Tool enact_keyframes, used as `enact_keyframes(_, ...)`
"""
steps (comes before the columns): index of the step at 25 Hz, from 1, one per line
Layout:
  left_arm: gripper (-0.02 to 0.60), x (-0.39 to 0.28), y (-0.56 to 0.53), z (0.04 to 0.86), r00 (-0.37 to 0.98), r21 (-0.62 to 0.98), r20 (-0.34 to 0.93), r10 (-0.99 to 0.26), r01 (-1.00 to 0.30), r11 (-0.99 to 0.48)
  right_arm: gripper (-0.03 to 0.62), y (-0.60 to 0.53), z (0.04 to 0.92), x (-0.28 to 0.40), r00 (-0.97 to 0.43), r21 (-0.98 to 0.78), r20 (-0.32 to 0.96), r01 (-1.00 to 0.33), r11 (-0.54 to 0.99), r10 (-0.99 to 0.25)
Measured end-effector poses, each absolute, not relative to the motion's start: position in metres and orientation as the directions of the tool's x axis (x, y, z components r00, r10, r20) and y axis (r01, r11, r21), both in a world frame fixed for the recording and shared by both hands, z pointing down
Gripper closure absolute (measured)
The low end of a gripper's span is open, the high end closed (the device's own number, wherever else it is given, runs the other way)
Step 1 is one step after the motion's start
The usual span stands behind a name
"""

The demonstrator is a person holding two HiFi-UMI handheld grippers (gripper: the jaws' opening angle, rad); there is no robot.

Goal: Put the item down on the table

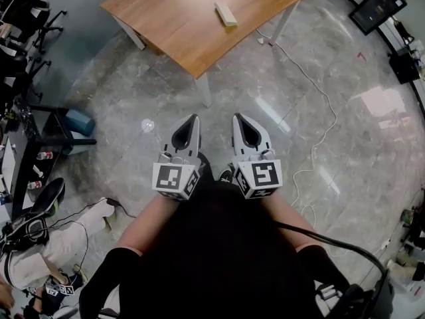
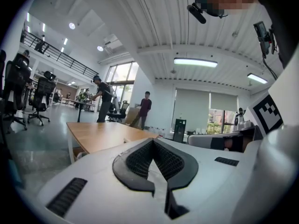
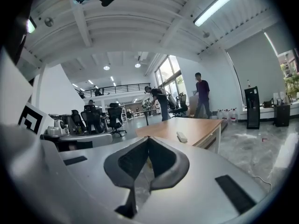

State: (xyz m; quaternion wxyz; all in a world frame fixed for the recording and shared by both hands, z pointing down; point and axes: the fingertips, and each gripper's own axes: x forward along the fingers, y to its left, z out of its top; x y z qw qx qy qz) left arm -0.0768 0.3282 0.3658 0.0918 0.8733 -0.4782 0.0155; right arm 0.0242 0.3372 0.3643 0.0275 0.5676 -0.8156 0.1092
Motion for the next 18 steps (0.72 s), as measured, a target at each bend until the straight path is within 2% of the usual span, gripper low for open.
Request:
enact_keyframes(5, 0.578, -0.07, 0.269, 0.379, 0.537, 0.154, 0.118, -0.835, -0.841, -0.519, 0.582, 0.277, 0.376, 0.036, -0.349, -0.155, 0.19, -0.933, 0.323, -0.918)
enact_keyframes(18, 0.578, -0.056, 0.016, 0.385, 0.603, 0.159, 0.127, -0.788, -0.796, -0.584, 0.582, 0.026, 0.382, 0.038, -0.312, -0.166, 0.215, -0.946, 0.28, -0.925)
